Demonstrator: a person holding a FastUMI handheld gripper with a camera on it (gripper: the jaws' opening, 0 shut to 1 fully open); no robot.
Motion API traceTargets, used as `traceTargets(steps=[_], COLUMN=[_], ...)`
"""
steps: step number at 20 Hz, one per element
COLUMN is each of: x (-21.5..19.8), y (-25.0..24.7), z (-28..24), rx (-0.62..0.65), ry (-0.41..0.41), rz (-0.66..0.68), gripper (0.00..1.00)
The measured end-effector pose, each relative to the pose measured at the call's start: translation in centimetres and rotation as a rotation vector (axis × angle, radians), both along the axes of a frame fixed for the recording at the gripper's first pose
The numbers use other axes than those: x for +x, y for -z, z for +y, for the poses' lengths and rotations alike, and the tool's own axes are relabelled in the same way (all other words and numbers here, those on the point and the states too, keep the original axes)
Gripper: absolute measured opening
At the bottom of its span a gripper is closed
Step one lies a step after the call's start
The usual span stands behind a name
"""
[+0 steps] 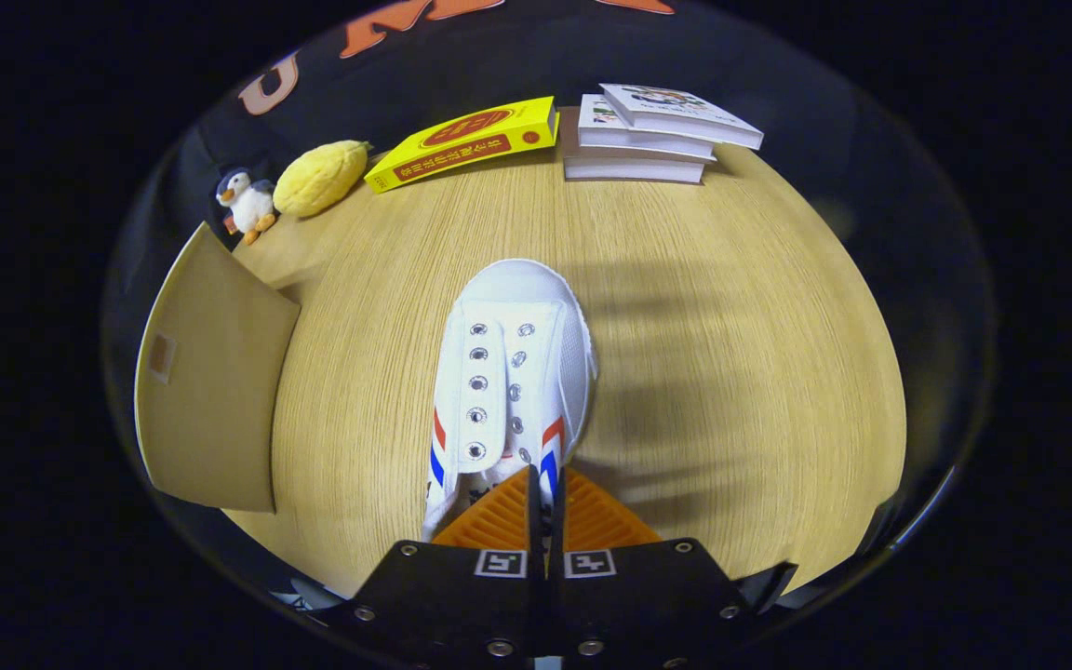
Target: Open the storage box then place both shoes into the box .Put the left shoe in first, then the right shoe, with the right side of both shoes facing outward in a uniform manner.
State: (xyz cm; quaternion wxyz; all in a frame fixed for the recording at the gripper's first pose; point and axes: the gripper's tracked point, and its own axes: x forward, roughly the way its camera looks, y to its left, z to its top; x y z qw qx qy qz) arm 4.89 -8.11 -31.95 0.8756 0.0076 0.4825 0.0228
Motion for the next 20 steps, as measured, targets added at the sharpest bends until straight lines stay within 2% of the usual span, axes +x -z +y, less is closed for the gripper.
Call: traceTargets(steps=[2,8,10,12,16,20], x=[0.2,0.1,0.2,-0.5,-0.8,-1.6], y=[-0.9,-3.0,-3.0,-2.1,-2.2,-0.2], z=[1.0,4.7,5.6,5.3,7.8,6.9], rx=[0.074,0.224,0.224,0.153,0.267,0.077], ry=[-0.008,0.005,-0.010,-0.020,0.016,-0.052], rz=[-0.062,-0.091,-0.107,-0.088,-0.074,-0.052], gripper=[0.00,0.00,0.00,0.00,0.00,0.00])
